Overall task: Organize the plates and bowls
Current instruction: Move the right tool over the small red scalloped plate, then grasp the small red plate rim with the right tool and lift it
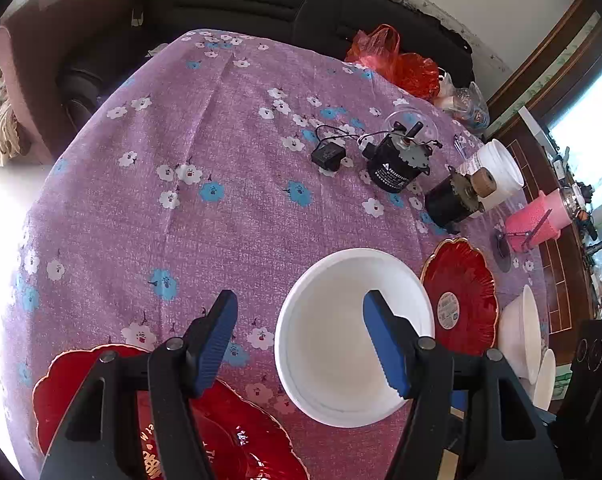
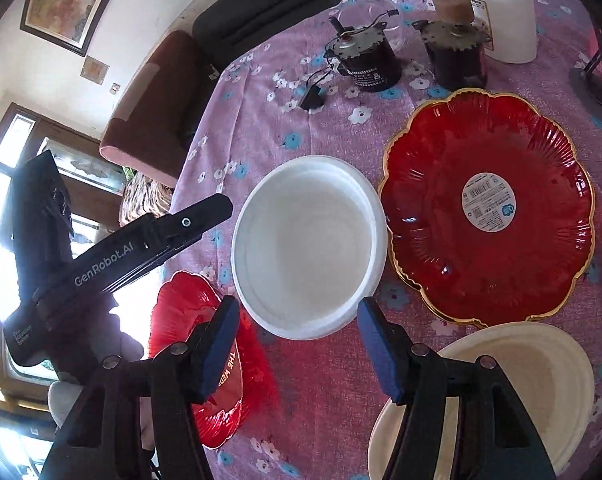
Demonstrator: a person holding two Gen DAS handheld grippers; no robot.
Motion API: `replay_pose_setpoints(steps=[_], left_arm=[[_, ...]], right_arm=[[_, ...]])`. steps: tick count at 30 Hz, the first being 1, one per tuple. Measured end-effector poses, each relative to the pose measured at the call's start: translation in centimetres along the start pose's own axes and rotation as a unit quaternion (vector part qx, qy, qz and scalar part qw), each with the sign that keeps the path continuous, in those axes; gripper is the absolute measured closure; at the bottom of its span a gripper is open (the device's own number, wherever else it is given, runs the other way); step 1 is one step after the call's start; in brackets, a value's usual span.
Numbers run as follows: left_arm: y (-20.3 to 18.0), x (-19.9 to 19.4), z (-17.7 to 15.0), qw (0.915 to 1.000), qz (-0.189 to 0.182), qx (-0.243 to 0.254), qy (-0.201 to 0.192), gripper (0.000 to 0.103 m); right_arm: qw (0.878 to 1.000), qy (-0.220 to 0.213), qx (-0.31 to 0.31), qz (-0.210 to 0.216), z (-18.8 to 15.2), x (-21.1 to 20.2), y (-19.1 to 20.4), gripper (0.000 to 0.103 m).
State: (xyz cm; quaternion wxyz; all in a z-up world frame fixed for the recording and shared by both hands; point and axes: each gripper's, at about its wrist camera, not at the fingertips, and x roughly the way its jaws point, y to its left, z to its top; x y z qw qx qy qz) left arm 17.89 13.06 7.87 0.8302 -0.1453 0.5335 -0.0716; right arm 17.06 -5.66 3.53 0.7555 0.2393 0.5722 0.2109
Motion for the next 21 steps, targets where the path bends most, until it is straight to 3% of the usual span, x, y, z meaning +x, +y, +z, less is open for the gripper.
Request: replay_pose_setpoints(steps=[3, 6, 9, 12, 16, 21], left_arm=[[-1.2, -1.0, -0.1, 0.9996, -0.016, 0.021, -0.011, 0.038], [-2.8, -1.2, 0.2, 0.9987, -0.034, 0.034, -0.017, 0.038], [-4.5, -0.7, -0.2, 0.9982, -0.053, 0.027, -0.011, 0.038], [-5.7, -1.1, -1.4, 0.9963, -0.080, 0.026, -0.014, 0.038], [-7.5, -1.7, -4.5, 0.9913, -0.127, 0.034, 0.000, 0.038], [-9.6, -0.2, -7.9, 0.9880, -0.146, 0.039, 0.031, 0.038]], right_arm=[[0.999, -0.035, -0.019, -0.014, 0.2, -2.6, 0.1, 0.037], [0.991, -0.097, -0.036, -0.081, 1.5, -6.0, -1.4, 0.037], [0.982, -0.130, -0.024, -0.135, 3.1, -7.9, -4.1, 0.037], [0.981, -0.115, -0.014, -0.157, 4.8, -7.7, -6.9, 0.037], [0.986, -0.089, -0.008, -0.142, 6.5, -6.5, -9.0, 0.037], [0.979, -0.082, -0.018, -0.188, 8.0, -5.0, -9.6, 0.037]])
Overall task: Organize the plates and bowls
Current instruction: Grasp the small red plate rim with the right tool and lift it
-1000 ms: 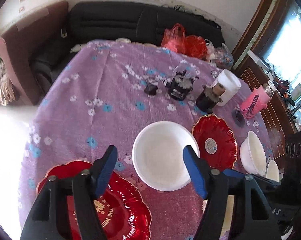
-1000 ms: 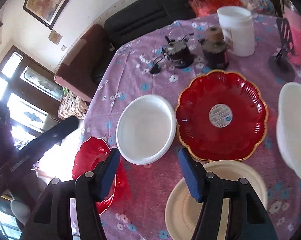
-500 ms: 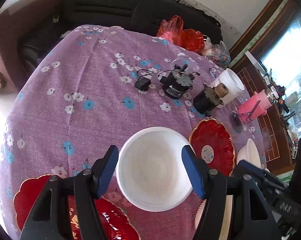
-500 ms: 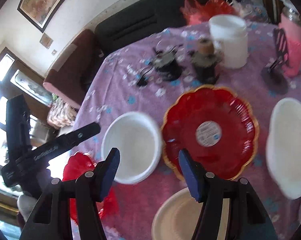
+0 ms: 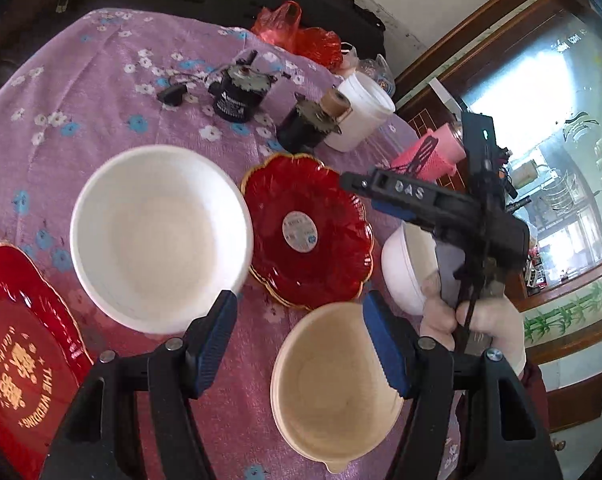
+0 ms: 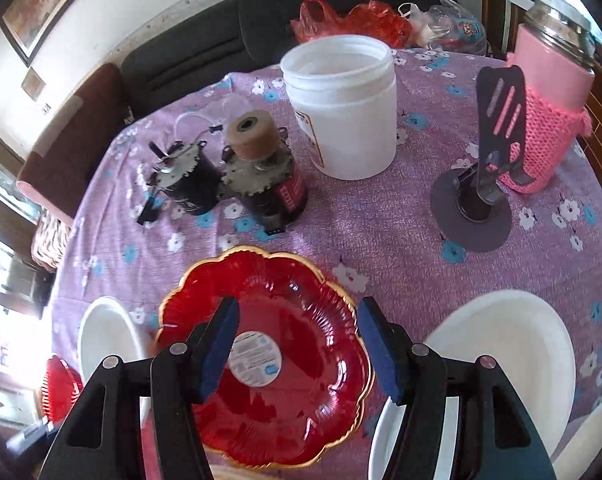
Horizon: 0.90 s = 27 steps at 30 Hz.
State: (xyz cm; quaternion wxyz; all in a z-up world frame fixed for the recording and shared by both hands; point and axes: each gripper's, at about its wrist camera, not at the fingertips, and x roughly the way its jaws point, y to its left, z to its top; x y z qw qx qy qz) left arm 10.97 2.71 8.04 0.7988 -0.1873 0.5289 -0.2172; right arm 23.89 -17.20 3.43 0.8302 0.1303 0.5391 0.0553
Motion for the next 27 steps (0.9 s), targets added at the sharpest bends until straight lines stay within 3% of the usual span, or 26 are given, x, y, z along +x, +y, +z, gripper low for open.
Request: replay_pose_setpoints(steps=[4, 7, 10, 12, 15, 19, 21, 26, 27], left_arm=[[0.1, 1.9, -1.4, 0.9998, 0.012, -0.001, 0.016, 0.038], [1.5, 3.4, -1.8, 0.9988, 0.029, -0.016, 0.037, 0.039], [3.3, 3.9, -1.4, 0.9967, 0.059, -0.046, 0.033, 0.039], [4.4, 3.6, -0.8, 0.9956, 0.071, -0.059, 0.016, 0.046], [5.3, 3.1, -0.4, 0.9951, 0.070, -0.071, 0.000, 0.047], [5.1, 3.9, -0.4, 0.9964, 0.030, -0.079, 0.008, 0.049], [4.2, 4.7, -0.5, 0.9970, 0.018, -0.074, 0.013, 0.063], [3.7, 6.3, -0.4, 0.9964, 0.031, -0.079, 0.009, 0.067], [3.8, 6.7, -0.4, 0.9958, 0.036, -0.084, 0.012, 0.079]], right_arm=[[0.999, 0.017, -0.013, -0.036, 0.8, 2.2, 0.4, 0.038], [0.998, 0.033, -0.018, -0.048, 0.9, 3.4, 0.9, 0.063], [0.997, 0.041, -0.036, -0.047, 0.3, 3.5, 1.8, 0.076], [0.997, 0.047, -0.043, -0.043, -0.3, 3.5, 2.4, 0.077], [0.996, 0.058, -0.060, -0.042, -1.3, 3.5, 3.3, 0.077], [0.997, 0.058, -0.050, -0.019, -2.0, 3.7, 2.5, 0.075], [0.997, 0.058, -0.040, -0.011, -2.2, 3.6, 1.9, 0.075], [0.998, 0.055, -0.026, 0.011, -2.8, 3.3, 0.7, 0.074], [0.998, 0.057, -0.023, 0.016, -2.8, 3.4, 0.7, 0.074]])
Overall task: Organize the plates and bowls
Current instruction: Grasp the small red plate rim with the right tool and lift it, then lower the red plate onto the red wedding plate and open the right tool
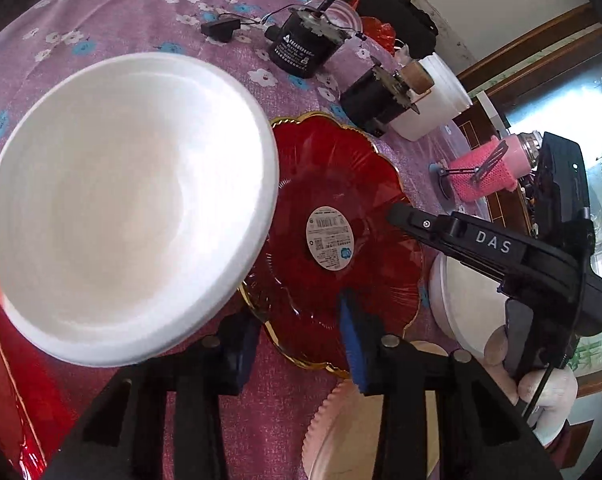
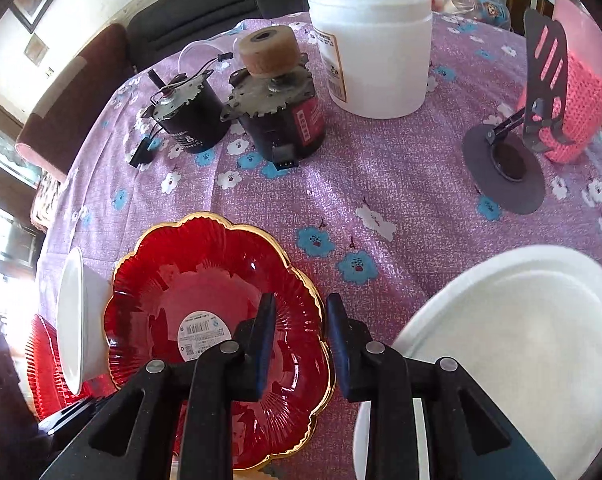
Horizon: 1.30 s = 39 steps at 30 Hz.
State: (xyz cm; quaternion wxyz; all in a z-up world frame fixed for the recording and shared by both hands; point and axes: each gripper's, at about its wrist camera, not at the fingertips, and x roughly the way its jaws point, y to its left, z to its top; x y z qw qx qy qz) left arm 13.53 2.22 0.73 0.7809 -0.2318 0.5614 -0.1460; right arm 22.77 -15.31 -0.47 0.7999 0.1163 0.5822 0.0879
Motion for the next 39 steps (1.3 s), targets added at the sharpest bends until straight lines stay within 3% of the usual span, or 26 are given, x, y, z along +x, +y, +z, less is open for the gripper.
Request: replay_pose_setpoints(steps=[2, 5, 9, 20, 26, 32, 39], left_arm=[[-0.3, 0.4, -0.3, 0.9998, 0.018, 0.006, -0.007, 0.086], [-1.2, 0.3, -0.8, 0.9988, 0.040, 0.026, -0.013, 0.085], [-2.1, -0.8, -1.2, 0.9982, 0.034, 0.042, -0.026, 0.085], [-4.8, -5.5, -1.9, 0.9941, 0.031, 0.074, -0.073, 0.085], [-4.5, -10.5, -2.8, 0.9869, 0.045, 0.088, -0.127, 0.085], [-2.1, -14.1, -5.2, 0.9836, 0.048, 0.082, -0.154, 0.085], [3.0, -17.3, -7.5, 0.9834, 0.053, 0.041, -0.169, 0.085]], right_arm=[[1.000, 0.002, 0.000, 0.010, -0.4, 0.4, 0.0, 0.075], [1.000, -0.020, -0.015, -0.010, -1.1, -0.1, 0.1, 0.082], [0.999, -0.045, 0.007, 0.006, -1.5, -1.5, -0.9, 0.088], [0.994, -0.097, 0.018, 0.055, -2.6, -7.2, -2.3, 0.090], [0.988, -0.125, 0.004, 0.091, -3.5, -9.4, 1.1, 0.090], [0.984, -0.140, -0.023, 0.109, -5.6, -11.3, 4.9, 0.090], [0.983, -0.118, -0.047, 0.132, -7.9, -9.8, 10.2, 0.090]])
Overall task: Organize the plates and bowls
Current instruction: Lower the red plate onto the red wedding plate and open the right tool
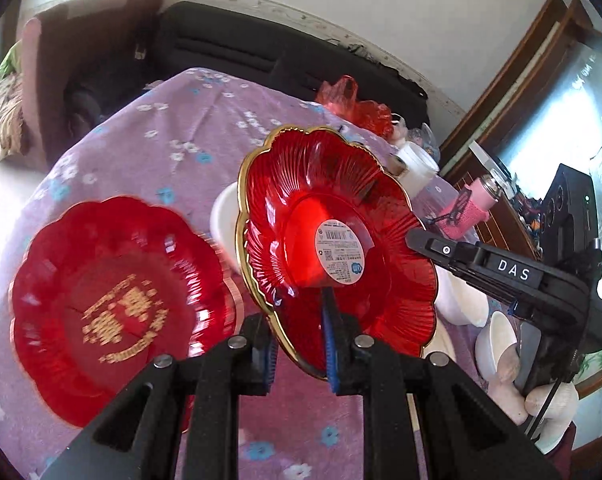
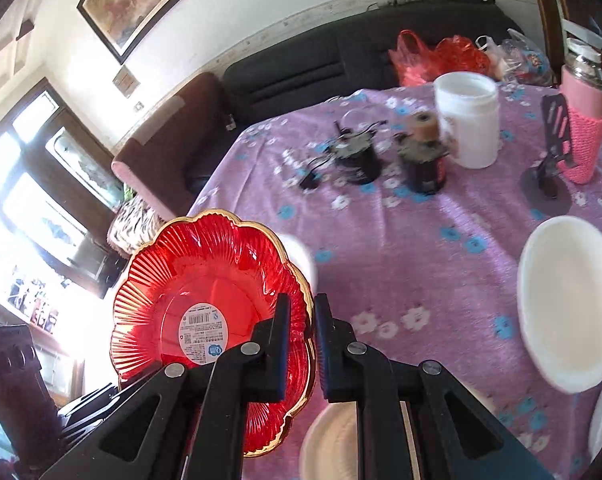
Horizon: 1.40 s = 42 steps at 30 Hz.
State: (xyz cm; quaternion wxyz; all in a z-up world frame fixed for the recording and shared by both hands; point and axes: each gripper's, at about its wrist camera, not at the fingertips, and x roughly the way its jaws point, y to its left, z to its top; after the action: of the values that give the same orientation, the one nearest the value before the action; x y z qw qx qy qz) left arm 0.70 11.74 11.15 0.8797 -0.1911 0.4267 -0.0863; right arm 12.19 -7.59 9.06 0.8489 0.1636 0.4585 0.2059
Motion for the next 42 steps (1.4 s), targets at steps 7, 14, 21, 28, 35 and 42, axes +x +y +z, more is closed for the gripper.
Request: replay_pose_setpoints(steps=[7, 14, 21, 28, 35, 42], left_arm=[[7.1, -2.7, -1.8, 0.9976, 0.043, -0.052, -0.015, 0.085], [13.1, -3.5, -3.1, 0.9920, 0.077, -0.100, -0.010, 0.085], [16.4, -1.9, -3.7, 0.9886, 0.091, -0.119, 0.010, 0.084], [16.0, -1.6, -3.3, 0.9901, 0.097, -0.102, 0.004, 0.076], [15.2, -2.6, -3.0, 0.9929, 0.068, -0.097, -0.008, 0.046], [14.6, -3.2, -2.7, 0.9935, 0.067, -0.089, -0.022, 0.036]], right_arm=[[0.999, 0.035, -0.025, 0.022, -2.4, 4.2, 5.7, 0.090], [0.994, 0.085, -0.065, 0.025, -5.3, 9.9, 10.8, 0.090], [0.989, 0.118, -0.086, -0.002, -6.9, 14.6, 11.9, 0.090], [0.987, 0.107, -0.114, -0.030, -7.0, 15.8, 12.7, 0.086], [0.987, 0.027, -0.148, -0.062, -6.8, 12.6, 13.5, 0.082], [0.995, -0.042, -0.088, -0.035, -6.5, 6.1, 10.7, 0.069]])
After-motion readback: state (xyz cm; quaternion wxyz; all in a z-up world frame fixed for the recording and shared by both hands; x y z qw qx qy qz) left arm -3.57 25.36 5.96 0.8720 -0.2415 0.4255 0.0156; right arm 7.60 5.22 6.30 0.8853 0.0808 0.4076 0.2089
